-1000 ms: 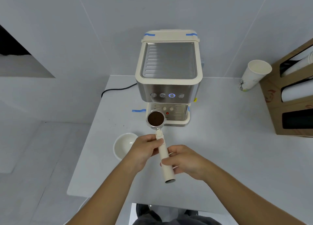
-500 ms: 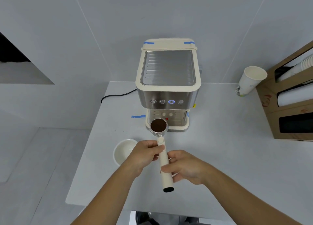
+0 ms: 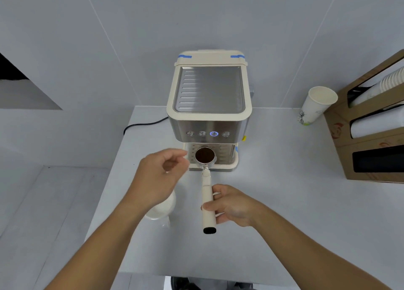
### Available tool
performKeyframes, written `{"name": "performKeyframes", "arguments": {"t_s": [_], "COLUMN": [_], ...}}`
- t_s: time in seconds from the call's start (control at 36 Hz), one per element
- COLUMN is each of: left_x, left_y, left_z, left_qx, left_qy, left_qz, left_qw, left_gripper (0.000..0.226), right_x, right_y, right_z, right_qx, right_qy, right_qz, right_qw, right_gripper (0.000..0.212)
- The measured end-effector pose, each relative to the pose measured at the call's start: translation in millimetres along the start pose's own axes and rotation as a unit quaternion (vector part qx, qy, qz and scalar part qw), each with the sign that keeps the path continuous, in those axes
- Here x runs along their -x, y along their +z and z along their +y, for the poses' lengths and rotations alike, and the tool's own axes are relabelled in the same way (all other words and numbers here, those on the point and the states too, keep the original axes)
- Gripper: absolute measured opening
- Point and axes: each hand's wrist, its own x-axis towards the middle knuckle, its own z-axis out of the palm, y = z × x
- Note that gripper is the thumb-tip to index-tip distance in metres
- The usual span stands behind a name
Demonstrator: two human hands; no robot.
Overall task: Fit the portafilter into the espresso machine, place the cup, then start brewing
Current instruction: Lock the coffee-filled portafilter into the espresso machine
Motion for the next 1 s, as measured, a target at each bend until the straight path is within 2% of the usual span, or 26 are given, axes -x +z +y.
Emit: {"name": "performKeyframes", "arguments": {"t_s": [0.17,0.33,0.42,0.53,0.67,0.72,0.78,0.92,1.0], "left_x": [-24,-71,-95,-123,-147,-154,-158,-158,-159], "left_y": [-19,-22,-16,-10,-4,-1,1,4,4], "left_z": [48,72,73,75,89,89,83,75,74], "left_qx": [-0.084,-0.162,-0.208,-0.292,-0.333,-0.375,-0.401,-0.403,-0.397], "left_qy": [0.138,0.202,0.219,0.234,0.270,0.284,0.281,0.273,0.270], "left_qz": [0.052,0.035,-0.015,-0.110,-0.185,-0.196,-0.188,-0.176,-0.175], "left_qw": [0.986,0.965,0.953,0.921,0.884,0.860,0.852,0.855,0.860], "left_gripper": [0.021,0.032,0.038,0.048,0.058,0.068,0.074,0.076,0.078], "right_x": [-7,-10,-12,-14,-15,-16,-17,-19,-18], "right_y": [-5,-6,-4,-3,-6,-7,-7,-9,-11], "right_z": [-12,-21,-23,-26,-31,-33,-35,-38,-41], "right_qx": [0.005,0.002,-0.003,-0.001,-0.004,-0.008,-0.013,-0.029,-0.027], "right_qy": [-0.008,-0.017,-0.022,-0.029,-0.037,-0.041,-0.045,-0.053,-0.058], "right_qz": [0.000,0.011,0.019,0.017,0.016,0.018,0.020,0.030,0.030], "right_qw": [1.000,1.000,1.000,0.999,0.999,0.999,0.999,0.998,0.997], "right_gripper": [0.053,0.032,0.029,0.029,0.029,0.030,0.031,0.044,0.044]}}
